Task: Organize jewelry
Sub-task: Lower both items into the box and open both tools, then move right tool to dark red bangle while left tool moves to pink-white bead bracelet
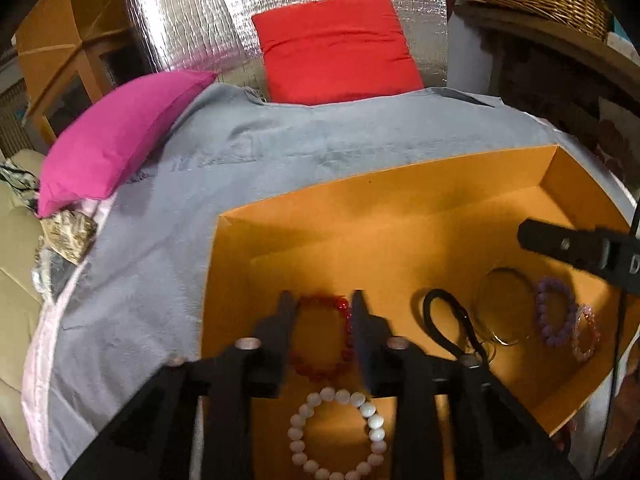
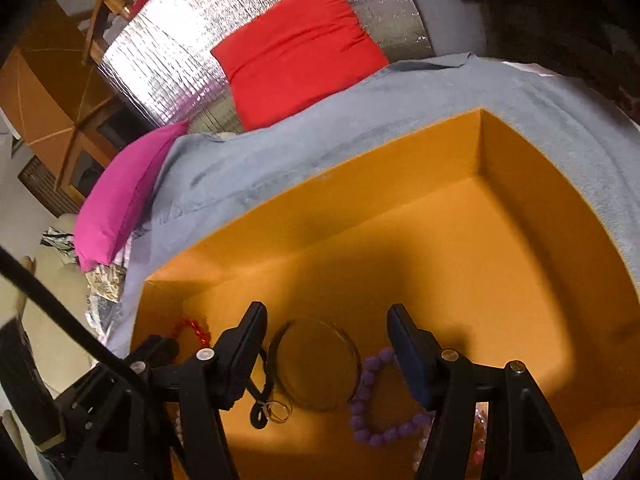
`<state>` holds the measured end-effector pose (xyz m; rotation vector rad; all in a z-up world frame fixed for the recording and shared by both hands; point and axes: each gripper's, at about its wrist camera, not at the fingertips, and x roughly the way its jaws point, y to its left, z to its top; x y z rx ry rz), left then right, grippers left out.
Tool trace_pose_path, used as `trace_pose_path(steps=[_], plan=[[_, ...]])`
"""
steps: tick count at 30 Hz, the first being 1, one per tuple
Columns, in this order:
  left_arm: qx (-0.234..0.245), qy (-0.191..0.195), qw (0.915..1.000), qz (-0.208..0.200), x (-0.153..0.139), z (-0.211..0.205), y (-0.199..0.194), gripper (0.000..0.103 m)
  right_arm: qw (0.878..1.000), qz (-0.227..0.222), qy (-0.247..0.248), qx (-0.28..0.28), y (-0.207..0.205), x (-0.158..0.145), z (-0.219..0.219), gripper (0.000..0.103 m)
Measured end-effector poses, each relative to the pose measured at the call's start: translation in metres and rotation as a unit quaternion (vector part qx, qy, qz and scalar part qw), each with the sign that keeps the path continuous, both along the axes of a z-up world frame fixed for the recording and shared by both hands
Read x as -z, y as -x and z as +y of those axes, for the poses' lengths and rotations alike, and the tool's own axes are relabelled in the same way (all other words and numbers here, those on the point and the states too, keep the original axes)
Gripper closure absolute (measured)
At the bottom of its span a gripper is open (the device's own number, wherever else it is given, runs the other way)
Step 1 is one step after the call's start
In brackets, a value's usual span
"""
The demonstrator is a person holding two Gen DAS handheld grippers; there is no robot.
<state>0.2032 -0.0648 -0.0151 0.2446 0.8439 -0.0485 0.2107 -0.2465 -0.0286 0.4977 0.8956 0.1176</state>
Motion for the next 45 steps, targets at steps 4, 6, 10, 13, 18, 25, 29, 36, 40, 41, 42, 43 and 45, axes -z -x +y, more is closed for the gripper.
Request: trace_pose_path(steps=[4,6,10,13,18,25,29,36,40,41,42,43,45], plan=[[-0.004,-0.015,0.9996,-0.023,-0.013,-0.002,0.015,0.052,1.0,-0.019,0.004,0.0,0.014,-0.016,-0.004,0.037],[-0.004,-0.013,0.9993,-0.034,-0.021,-0.002,0.026,0.046,1.0,-0.029,0.002,0.004,0.02,-0.024,-0.008,0.037],[-0.005,-0.018,0.9988,-0.045,-0.029,-0.001,0.044,0.037,0.999,-0.048,-0.003,0.013,0.039,-0.041,-0.021,0.037],[-0.01,-0.022,0.9985,-0.049,-0.031,0.002,0.055,0.037,0.998,-0.061,0.001,0.025,0.057,-0.051,-0.034,0.037],[-0.03,-0.004,0.9983,-0.049,-0.036,0.011,0.08,0.037,0.996,-0.071,-0.001,0.052,0.095,-0.062,-0.062,0.037],[-0.029,0.005,0.9975,-0.065,-0.028,0.017,0.129,0.034,0.996,-0.053,-0.011,0.068,0.158,-0.048,-0.087,0.037],[-0.023,0.022,0.9991,-0.027,-0.009,0.026,0.147,0.033,0.998,-0.028,-0.017,0.054,0.18,-0.034,-0.086,0.037],[-0.052,0.011,0.9985,-0.013,0.0,0.045,0.138,0.033,0.999,0.012,-0.01,-0.033,0.17,-0.007,-0.04,0.061],[-0.065,0.023,0.9976,-0.003,0.004,0.053,0.132,0.033,0.998,0.032,-0.014,-0.054,0.156,0.006,-0.018,0.065],[-0.065,0.022,0.9976,0.0,0.005,0.053,0.13,0.033,0.997,0.034,-0.018,-0.06,0.153,0.007,-0.012,0.065],[-0.064,0.022,0.9977,0.001,0.006,0.053,0.13,0.033,0.997,0.039,-0.021,-0.066,0.151,0.008,-0.007,0.065],[-0.062,0.022,0.9979,0.001,0.007,0.051,0.13,0.033,0.997,0.043,-0.017,-0.068,0.15,0.011,-0.003,0.065],[-0.053,0.021,0.9984,0.002,0.008,0.046,0.131,0.033,0.996,0.059,-0.003,-0.062,0.147,0.018,0.002,0.065]])
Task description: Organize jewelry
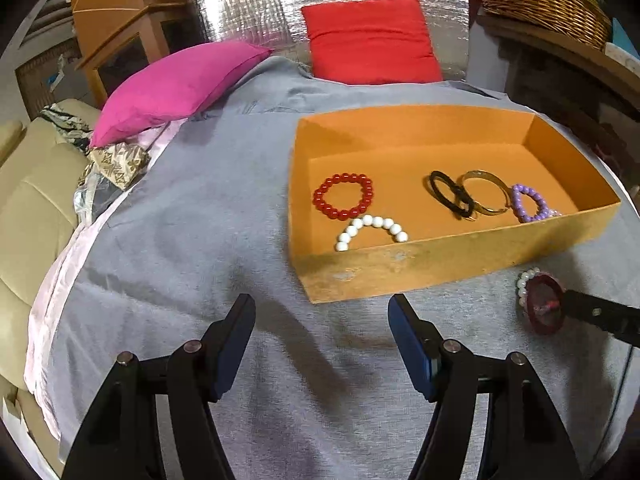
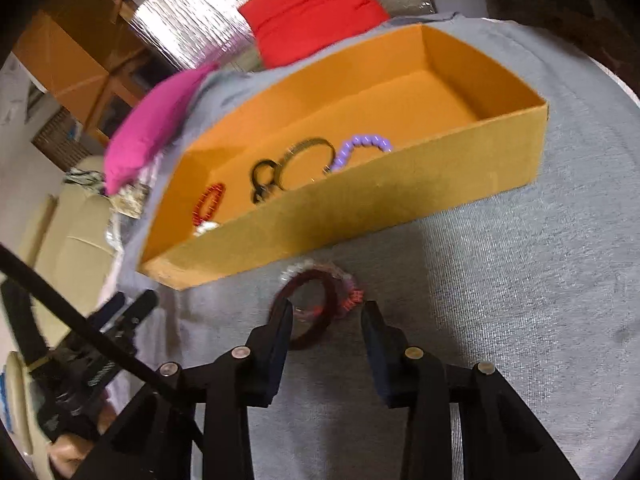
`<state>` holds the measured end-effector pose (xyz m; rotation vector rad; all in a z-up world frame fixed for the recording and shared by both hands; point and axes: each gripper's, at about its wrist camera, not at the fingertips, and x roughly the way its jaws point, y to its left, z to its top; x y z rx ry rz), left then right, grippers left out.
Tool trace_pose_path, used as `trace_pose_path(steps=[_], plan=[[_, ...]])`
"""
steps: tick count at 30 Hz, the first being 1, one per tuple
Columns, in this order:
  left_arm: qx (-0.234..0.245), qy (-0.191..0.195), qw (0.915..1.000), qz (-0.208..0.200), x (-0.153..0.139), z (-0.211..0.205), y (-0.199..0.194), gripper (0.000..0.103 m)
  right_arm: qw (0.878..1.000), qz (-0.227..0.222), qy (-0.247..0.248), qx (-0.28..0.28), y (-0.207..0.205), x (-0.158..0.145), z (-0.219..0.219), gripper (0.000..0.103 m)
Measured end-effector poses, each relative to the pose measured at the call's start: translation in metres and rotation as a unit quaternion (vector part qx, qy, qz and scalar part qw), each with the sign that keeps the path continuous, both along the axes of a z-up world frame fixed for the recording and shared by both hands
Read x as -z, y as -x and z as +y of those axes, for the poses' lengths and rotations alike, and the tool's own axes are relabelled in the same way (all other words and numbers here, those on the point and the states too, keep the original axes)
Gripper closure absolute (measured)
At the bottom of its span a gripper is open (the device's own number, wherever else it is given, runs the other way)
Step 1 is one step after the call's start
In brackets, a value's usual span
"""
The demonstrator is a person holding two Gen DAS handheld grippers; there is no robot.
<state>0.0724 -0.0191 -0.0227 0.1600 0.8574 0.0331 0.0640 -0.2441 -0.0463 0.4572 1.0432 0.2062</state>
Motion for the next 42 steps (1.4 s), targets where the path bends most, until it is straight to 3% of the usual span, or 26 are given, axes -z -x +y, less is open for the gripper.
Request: trace_pose_path(steps=[4,7,13,19,27,29,30,32,35,37,41,42], plan=[[0.016,-0.006,0.9999,0.003,0.004,-0.013,0.0,0.033,1.0,0.012,-0.005,0.006,-0.005,0.008,0.003,0.077],[0.022,-0.008,0.9997,0.005,0.007,-0.02,-0.001,0.033,1.0,0.011,0.009,0.007,-0.004,0.009,0.003,0.096],[0.058,0.009,0.9983,-0.003,0.009,-0.037,-0.005,0.033,0.999,-0.008,0.017,0.031,0.008,-0.004,-0.025,0.097],[0.117,0.053,0.9911,0.032,0.024,-0.076,-0.013,0.033,0.997,0.014,0.017,0.072,0.01,0.002,-0.06,0.097],[0.127,0.091,0.9864,0.051,0.041,-0.099,-0.025,0.034,0.996,0.023,0.029,0.083,0.006,0.0,-0.067,0.097],[0.136,0.094,0.9851,0.05,0.044,-0.104,-0.025,0.054,0.996,0.029,0.029,0.081,0.003,0.003,-0.066,0.095],[0.139,0.089,0.9853,0.047,0.044,-0.105,-0.024,0.057,0.996,0.03,0.03,0.082,0.003,0.002,-0.065,0.094],[0.149,0.077,0.985,0.04,0.044,-0.11,-0.021,0.076,0.996,0.03,0.024,0.081,0.001,0.004,-0.064,0.094],[0.151,0.075,0.9847,0.043,0.043,-0.109,-0.017,0.093,0.996,0.029,0.017,0.085,0.0,0.002,-0.066,0.094],[0.152,0.075,0.9842,0.05,0.042,-0.106,-0.015,0.094,0.996,0.03,0.007,0.087,0.0,0.002,-0.067,0.094],[0.158,0.063,0.9836,0.06,0.039,-0.099,-0.008,0.095,0.996,0.023,-0.009,0.087,0.002,-0.001,-0.069,0.072],[0.158,0.059,0.9837,0.062,0.039,-0.096,-0.006,0.095,0.996,0.019,-0.009,0.085,0.003,-0.003,-0.068,0.071]])
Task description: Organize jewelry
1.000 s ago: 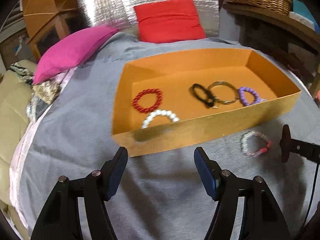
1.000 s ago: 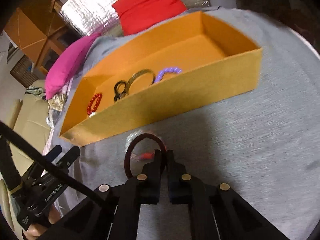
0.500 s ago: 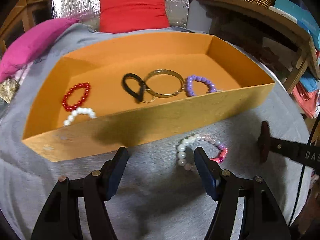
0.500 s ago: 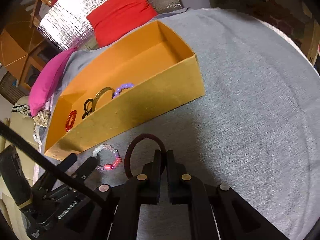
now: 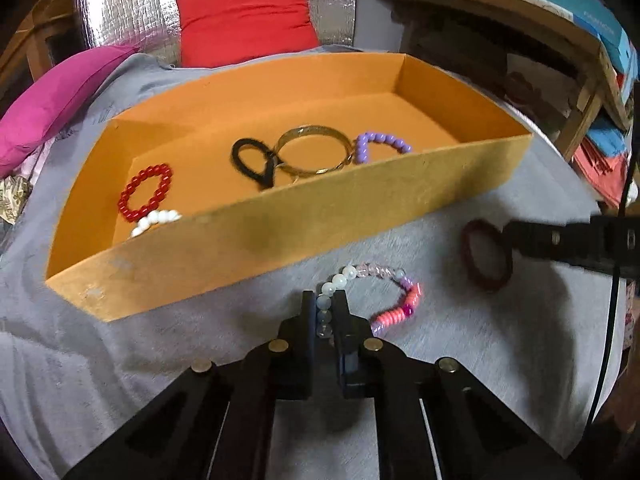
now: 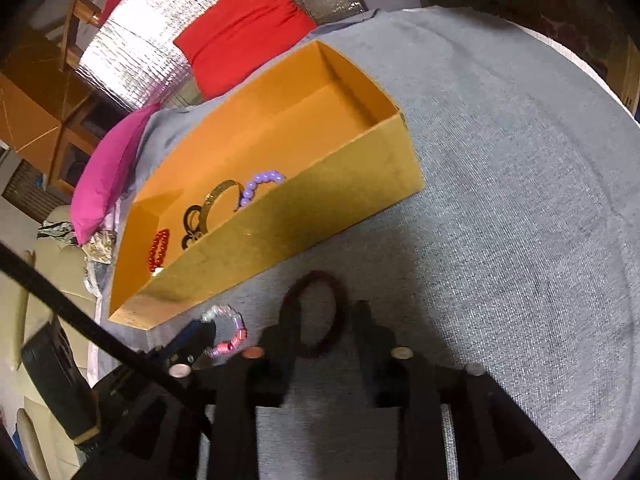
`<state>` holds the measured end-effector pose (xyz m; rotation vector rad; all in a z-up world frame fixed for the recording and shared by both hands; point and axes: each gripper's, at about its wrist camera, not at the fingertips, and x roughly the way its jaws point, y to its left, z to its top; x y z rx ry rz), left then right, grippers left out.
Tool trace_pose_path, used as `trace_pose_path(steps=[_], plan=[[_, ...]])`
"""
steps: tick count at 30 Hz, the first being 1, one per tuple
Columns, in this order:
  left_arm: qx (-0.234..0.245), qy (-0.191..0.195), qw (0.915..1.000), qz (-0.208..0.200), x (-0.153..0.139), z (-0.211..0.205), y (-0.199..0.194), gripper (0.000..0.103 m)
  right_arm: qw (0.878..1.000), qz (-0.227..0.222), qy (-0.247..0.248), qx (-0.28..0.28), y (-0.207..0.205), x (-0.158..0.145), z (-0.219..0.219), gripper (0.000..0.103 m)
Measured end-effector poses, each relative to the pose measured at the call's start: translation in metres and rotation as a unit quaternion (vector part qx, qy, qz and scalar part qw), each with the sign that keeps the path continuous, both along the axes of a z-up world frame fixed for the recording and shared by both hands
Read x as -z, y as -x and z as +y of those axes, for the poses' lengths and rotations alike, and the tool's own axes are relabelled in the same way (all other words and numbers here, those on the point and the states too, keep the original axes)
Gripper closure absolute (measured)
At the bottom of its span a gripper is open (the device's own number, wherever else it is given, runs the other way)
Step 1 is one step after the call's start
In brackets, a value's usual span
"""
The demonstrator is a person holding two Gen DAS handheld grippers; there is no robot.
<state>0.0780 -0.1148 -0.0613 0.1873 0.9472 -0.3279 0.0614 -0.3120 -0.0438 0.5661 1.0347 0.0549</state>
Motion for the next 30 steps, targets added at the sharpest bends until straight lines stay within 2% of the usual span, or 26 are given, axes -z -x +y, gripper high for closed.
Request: trace_pose_path(steps=[7,9,13,15,18,19,30], plan=[[-0.002,-0.029,0.9995,-0.013,-0.003,0.021,0.012,0.095,1.0,0.008,0.026,-0.011,-0.007,0.004,0.015,0.071],[-0.005,-0.038,0.9991,-0.018,-0.004,0.025,0.017,0.095,0.999,0.005,0.047,-0.015,-0.009,0.006,0.023,0.071],[-0.005,-0.079,0.9964,-0.029,-0.002,0.029,0.026,0.093,0.995,-0.002,0.099,-0.028,-0.009,0.006,0.037,0.073],[0.0,-0.092,0.9954,-0.024,0.0,0.029,0.028,0.087,0.991,-0.004,0.132,-0.035,-0.009,0.006,0.042,0.082],[0.002,-0.107,0.9935,-0.038,-0.002,0.031,0.033,0.066,0.988,-0.007,0.149,-0.039,-0.008,0.006,0.045,0.082],[0.003,-0.111,0.9929,-0.043,-0.003,0.031,0.035,0.056,0.988,-0.007,0.15,-0.04,-0.009,0.006,0.045,0.082],[0.009,-0.119,0.9918,-0.045,-0.001,0.037,0.035,0.048,0.986,-0.007,0.159,-0.039,-0.011,0.008,0.046,0.08]])
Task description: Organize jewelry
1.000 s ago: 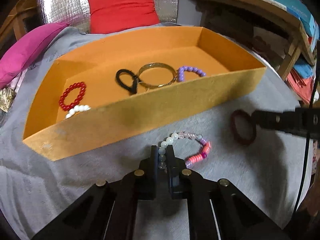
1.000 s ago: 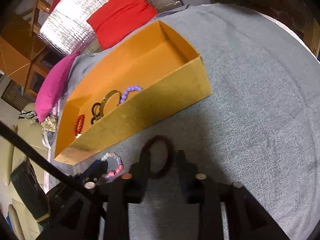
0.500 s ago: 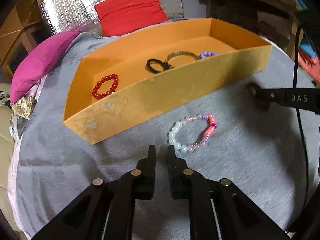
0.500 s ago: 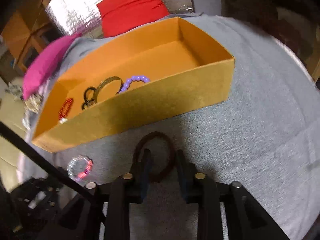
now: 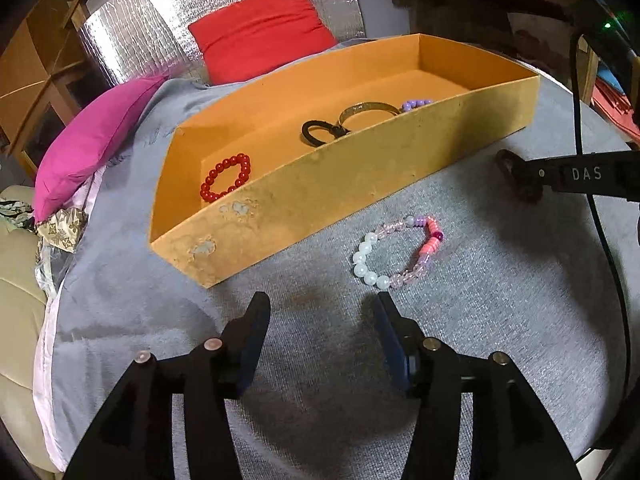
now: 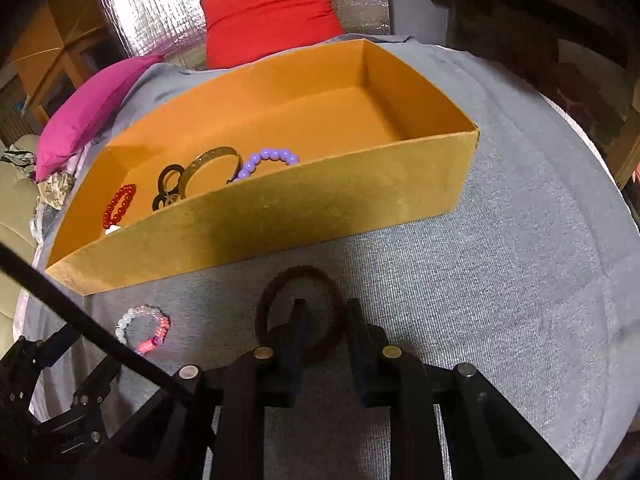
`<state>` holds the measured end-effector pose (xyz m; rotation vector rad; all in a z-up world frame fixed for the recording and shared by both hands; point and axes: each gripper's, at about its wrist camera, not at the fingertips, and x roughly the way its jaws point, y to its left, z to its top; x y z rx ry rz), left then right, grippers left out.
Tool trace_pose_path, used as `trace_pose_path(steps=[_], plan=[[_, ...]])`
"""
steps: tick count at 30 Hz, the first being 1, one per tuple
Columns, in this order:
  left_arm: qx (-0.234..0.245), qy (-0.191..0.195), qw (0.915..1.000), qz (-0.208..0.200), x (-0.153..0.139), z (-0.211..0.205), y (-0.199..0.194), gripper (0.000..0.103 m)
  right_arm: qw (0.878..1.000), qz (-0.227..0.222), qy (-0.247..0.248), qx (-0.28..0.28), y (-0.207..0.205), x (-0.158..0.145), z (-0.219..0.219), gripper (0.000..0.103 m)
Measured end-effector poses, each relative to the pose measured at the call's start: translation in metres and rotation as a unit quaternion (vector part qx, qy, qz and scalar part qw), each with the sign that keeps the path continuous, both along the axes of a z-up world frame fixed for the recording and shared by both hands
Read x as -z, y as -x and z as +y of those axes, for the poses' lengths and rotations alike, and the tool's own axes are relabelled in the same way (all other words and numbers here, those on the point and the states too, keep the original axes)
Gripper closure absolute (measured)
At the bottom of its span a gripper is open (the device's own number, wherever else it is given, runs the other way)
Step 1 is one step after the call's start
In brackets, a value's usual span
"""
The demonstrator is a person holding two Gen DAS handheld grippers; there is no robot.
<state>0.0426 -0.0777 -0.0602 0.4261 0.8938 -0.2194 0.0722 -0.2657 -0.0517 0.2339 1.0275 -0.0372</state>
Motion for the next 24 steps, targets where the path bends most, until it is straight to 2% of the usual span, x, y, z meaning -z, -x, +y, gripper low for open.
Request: trace_pose_path(steps=[4,5,7,9,11,14,16,19,23,24], plan=[[0.001,0.001,1.0,0.005,0.003,0.0,-0.001,0.047,1.0,-0.001,-0.004,-0.005,-0.003,0.003,0.001,0.079],[0.002,0.002,1.0,0.007,0.003,0.001,-0.001,0.044,1.0,-0.003,-0.004,-0.008,-0.003,0.003,0.002,0.078],[-0.002,0.006,0.9999,0.01,0.005,0.003,-0.002,0.036,1.0,-0.006,-0.008,-0.02,-0.002,0.003,0.003,0.072],[-0.006,0.013,0.9998,0.014,0.007,0.006,-0.004,0.033,0.999,-0.008,-0.017,-0.035,-0.002,0.004,0.004,0.055],[-0.012,0.027,0.9994,0.02,0.008,0.01,-0.006,0.03,0.999,-0.009,-0.006,-0.05,-0.001,0.004,0.011,0.046],[-0.022,0.044,0.9985,0.026,0.009,0.016,-0.008,0.027,0.998,-0.013,0.025,-0.05,0.001,0.004,0.021,0.044],[-0.024,0.05,0.998,0.03,0.01,0.017,-0.009,0.027,0.999,-0.015,0.025,-0.037,0.002,0.005,0.021,0.045],[-0.023,0.055,0.9975,0.037,0.009,0.019,-0.009,0.027,0.997,-0.008,0.064,-0.033,0.003,0.003,0.026,0.045],[-0.023,0.062,0.9968,0.045,0.01,0.021,-0.009,0.024,0.998,0.007,0.058,-0.025,0.005,0.002,0.015,0.045],[-0.026,0.065,0.9964,0.048,0.011,0.021,-0.01,0.022,0.998,0.011,0.064,-0.023,0.006,0.003,0.012,0.041]])
